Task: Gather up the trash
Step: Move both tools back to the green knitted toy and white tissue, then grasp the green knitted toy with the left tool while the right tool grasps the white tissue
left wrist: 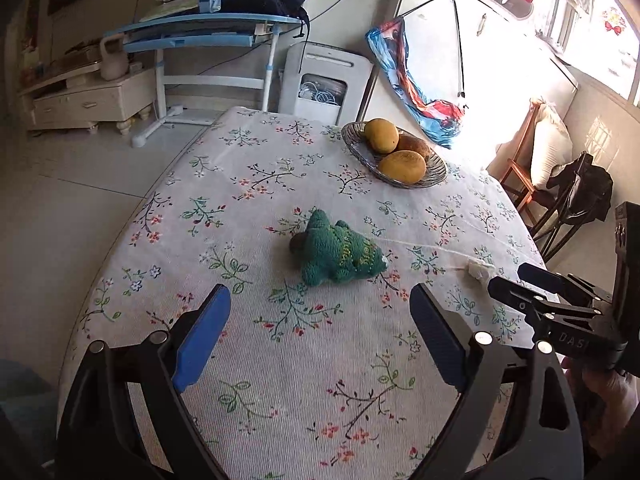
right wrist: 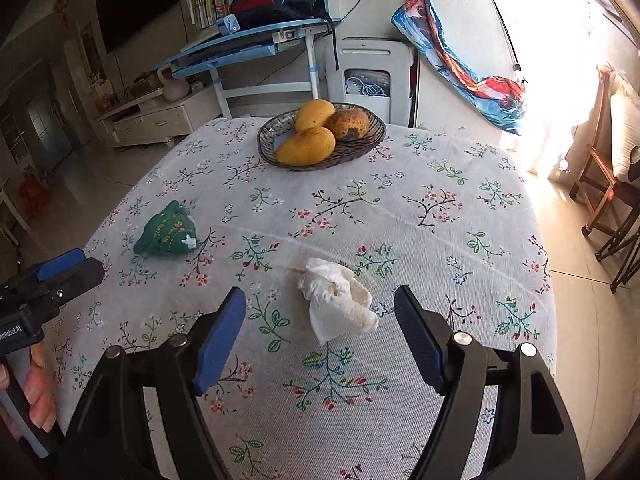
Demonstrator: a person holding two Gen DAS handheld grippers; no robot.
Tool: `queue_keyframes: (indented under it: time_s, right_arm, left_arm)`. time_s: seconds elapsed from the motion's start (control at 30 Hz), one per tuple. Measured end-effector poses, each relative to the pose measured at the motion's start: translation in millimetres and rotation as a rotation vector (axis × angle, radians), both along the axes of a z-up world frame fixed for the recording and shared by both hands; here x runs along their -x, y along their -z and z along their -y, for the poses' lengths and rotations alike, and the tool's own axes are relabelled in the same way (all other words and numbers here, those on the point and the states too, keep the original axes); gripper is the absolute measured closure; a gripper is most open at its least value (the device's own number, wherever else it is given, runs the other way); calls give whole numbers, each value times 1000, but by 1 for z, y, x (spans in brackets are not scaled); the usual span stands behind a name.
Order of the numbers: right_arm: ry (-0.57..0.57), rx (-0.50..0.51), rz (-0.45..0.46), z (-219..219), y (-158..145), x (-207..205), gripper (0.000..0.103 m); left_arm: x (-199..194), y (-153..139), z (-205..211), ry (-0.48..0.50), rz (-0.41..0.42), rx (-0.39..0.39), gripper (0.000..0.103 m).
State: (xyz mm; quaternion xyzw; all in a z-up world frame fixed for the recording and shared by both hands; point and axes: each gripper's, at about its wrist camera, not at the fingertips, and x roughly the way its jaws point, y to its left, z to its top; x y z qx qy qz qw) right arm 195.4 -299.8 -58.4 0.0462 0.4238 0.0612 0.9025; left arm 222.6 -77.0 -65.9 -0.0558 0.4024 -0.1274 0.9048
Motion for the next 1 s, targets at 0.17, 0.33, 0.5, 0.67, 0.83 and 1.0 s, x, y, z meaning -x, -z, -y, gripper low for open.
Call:
queue_keyframes:
  time_s: [0.17,0.33,0.5,0.67,0.83,1.0]
  right_arm:
    - [-27,43,-32,-8,6,-9,34]
    - [1,40,-68,0,14,-19,44]
    - [-2,110,-56,-5,12,-19,72]
    - [-2,78,-47,-7,9,-10,80]
    - [-36,4,-20,-22,0,10,80]
    - [-85,-19,20,-40,-13,36,80]
  left_arm:
    - [-43,16,23,1,-34,-30,15]
    - [-66,29,32,-17,-73,-69,17]
    - [-59,27,32,28,-62,-39,49]
    - [-36,19,20,44,-61,15,53]
    - [-2,2,2,36,-25,47,53]
    - [31,2,-19,-5,-26,48,53]
